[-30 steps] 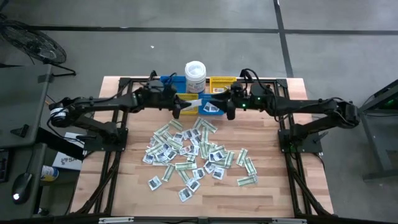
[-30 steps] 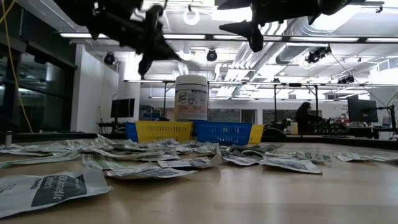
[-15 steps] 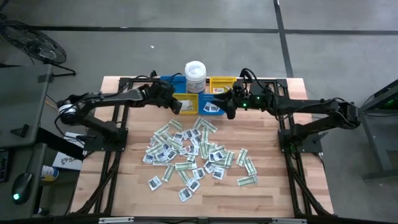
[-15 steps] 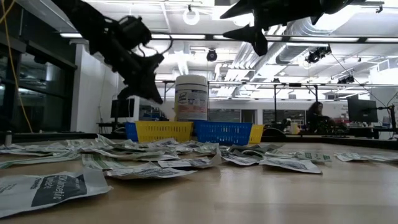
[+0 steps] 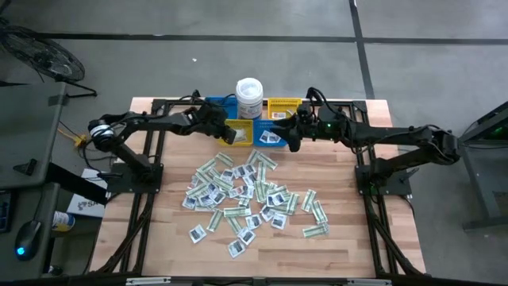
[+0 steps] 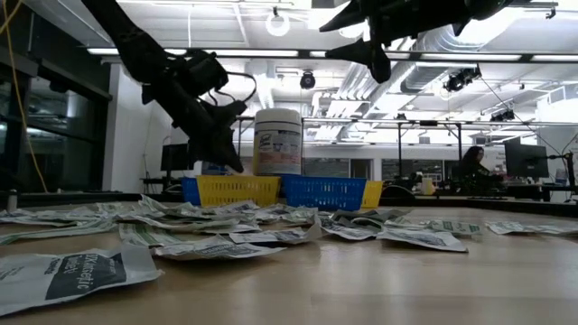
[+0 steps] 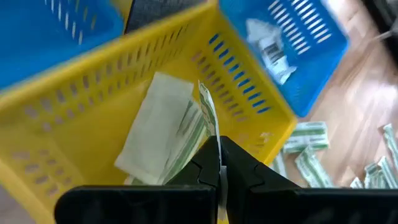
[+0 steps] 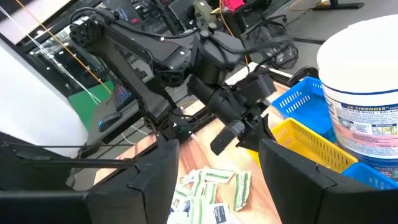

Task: Pick & Place First Aid Supplies
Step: Put the green bandage pad into the left yellow bin

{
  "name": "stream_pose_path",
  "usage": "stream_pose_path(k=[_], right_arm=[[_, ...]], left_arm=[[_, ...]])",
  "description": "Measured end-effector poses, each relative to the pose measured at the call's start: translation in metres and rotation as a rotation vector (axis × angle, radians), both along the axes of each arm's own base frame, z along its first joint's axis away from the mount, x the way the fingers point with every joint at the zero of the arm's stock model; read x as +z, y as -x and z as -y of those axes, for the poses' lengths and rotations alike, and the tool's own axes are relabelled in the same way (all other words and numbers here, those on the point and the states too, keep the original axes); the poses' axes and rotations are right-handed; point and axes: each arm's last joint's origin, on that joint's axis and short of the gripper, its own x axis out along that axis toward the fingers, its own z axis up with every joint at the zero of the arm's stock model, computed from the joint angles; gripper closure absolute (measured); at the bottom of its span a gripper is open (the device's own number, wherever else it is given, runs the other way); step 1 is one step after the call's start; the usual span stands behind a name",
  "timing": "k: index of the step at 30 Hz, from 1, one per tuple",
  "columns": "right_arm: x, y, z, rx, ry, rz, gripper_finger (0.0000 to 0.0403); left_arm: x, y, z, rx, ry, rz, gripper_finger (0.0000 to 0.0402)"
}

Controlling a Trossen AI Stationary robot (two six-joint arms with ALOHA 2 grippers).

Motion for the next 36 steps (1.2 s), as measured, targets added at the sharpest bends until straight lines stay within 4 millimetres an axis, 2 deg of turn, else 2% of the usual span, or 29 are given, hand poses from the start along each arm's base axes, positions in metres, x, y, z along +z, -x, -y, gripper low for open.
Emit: stream_pose_path(k=[6, 17, 31, 36], right_arm=[[0.000, 0.000, 0.000, 0.000, -0.001, -0.001, 0.0187], [0.000, 0.000, -0.001, 0.020, -0.005, -0.001, 0.0187], [-0.013, 0.002, -0.003, 0.044, -0.090, -0.125, 0.0187], [-0.028, 0.008, -0.005, 0.038, -0.217, -0.268, 0.0187]], left_arm=[[-0.002, 0.000, -0.001, 0.030, 0.007, -0.006, 0.0379], [0.002, -0.001, 0.000, 0.016, 0.006, 0.022, 0.0287], [0.037, 0.017, 0.007, 0.096, -0.101, 0.033, 0.0282], [0.054, 0.018, 0.025, 0.032, -0.108, 0.091, 0.0282]])
